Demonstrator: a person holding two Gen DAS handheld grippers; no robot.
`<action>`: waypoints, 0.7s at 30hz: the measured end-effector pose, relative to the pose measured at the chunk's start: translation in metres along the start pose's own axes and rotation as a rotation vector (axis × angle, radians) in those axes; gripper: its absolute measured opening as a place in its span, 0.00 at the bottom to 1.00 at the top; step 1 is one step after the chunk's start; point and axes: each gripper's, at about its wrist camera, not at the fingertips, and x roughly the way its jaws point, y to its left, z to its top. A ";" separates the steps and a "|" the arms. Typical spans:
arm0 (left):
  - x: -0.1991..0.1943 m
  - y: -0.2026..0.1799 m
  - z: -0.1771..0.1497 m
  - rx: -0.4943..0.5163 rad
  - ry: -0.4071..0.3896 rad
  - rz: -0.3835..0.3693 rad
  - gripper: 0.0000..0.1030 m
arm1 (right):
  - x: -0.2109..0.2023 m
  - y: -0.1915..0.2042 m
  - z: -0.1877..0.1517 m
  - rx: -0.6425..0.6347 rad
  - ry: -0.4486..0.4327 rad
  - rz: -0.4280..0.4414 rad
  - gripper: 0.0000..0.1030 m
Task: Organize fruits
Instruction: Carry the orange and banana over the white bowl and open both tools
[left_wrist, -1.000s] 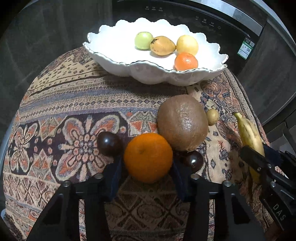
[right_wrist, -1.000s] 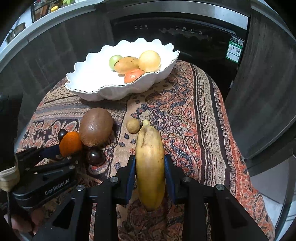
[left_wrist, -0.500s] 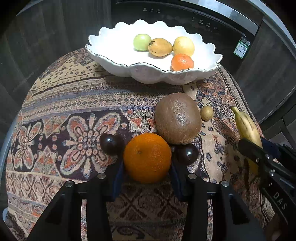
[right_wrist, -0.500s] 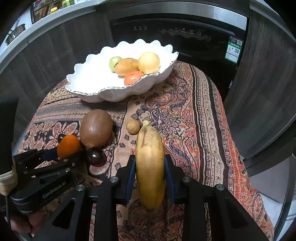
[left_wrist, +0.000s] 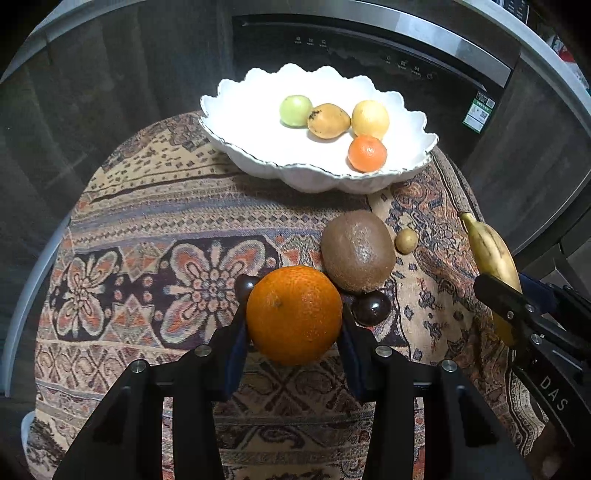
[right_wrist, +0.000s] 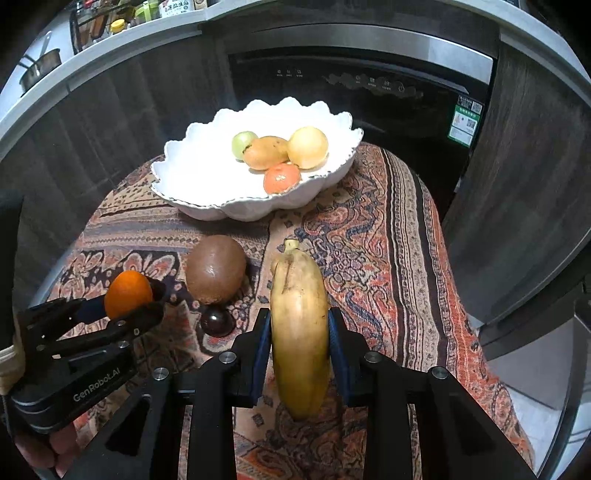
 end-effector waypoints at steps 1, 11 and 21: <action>-0.002 0.000 0.001 0.001 -0.003 0.002 0.42 | -0.001 0.000 0.001 -0.001 -0.001 0.000 0.30; -0.021 0.006 0.033 0.011 -0.051 0.004 0.42 | -0.013 0.003 0.031 -0.004 -0.041 0.001 0.30; -0.017 0.008 0.097 0.022 -0.096 -0.021 0.42 | -0.008 0.004 0.083 0.008 -0.095 0.002 0.30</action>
